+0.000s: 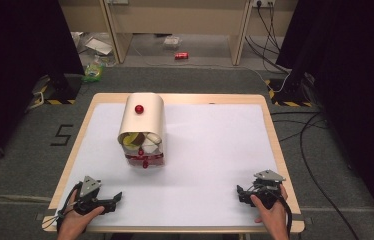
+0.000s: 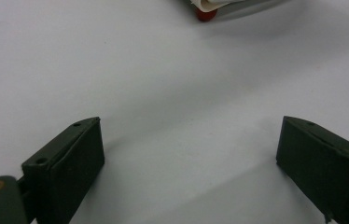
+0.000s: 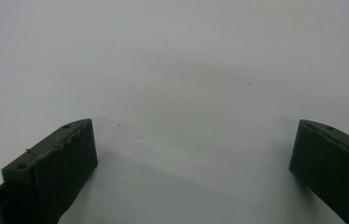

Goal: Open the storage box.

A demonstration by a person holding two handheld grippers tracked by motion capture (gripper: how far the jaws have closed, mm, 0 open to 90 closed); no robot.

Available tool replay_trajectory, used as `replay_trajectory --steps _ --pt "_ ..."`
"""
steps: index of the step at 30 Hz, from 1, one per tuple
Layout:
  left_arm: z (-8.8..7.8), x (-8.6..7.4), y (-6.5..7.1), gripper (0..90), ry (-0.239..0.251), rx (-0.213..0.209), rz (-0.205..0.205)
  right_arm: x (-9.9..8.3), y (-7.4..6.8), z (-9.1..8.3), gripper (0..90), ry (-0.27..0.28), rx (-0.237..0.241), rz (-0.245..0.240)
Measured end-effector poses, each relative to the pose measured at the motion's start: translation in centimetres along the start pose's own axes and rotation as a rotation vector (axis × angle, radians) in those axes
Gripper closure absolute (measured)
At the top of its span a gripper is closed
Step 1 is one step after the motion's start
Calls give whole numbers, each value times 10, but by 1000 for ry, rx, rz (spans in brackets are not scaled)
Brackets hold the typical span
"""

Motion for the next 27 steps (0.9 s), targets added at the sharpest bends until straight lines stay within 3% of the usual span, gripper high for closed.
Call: replay_trajectory --steps 8,15,27 --pt "-1 0 -1 70 8 -7 -12 0 1 0 8 2 1 -5" --pt "-5 0 -2 154 27 -5 -31 0 1 0 7 2 2 -5" --pt "-22 18 16 150 108 -55 -16 0 1 0 7 2 2 -5"
Point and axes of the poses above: each handheld gripper's, and its own axes: z roughly forward along the jaws, x roughly out of its top, y roughly to its right, the point moved 2 cm from there along z, roughly forward along the jaws, and after that the axes turned 1 degree about y, right-handed, at the moved point
